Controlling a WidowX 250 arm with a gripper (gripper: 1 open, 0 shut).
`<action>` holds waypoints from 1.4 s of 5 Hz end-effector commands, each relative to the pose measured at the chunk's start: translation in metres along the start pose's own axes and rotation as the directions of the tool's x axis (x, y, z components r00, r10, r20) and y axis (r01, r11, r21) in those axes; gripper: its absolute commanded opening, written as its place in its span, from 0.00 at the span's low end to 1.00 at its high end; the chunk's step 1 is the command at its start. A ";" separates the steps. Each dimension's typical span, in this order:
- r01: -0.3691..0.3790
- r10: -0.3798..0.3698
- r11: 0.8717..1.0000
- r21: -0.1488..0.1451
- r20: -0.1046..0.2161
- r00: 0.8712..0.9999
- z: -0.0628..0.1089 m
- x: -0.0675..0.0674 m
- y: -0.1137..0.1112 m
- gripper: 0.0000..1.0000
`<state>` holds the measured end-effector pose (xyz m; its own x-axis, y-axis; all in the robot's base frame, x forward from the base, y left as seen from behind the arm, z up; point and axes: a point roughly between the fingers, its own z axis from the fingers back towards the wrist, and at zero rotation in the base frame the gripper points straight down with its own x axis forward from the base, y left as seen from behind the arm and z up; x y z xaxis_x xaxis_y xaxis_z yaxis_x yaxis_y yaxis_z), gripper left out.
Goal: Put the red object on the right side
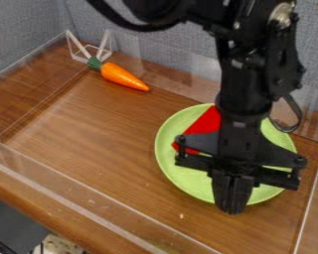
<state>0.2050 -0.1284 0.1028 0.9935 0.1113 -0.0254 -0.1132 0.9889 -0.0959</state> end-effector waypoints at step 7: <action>-0.027 0.031 0.997 -0.079 0.058 0.998 0.019 0.005 -0.008 1.00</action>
<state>0.2090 -0.1352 0.1111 0.9901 0.1397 -0.0091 -0.1396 0.9797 -0.1438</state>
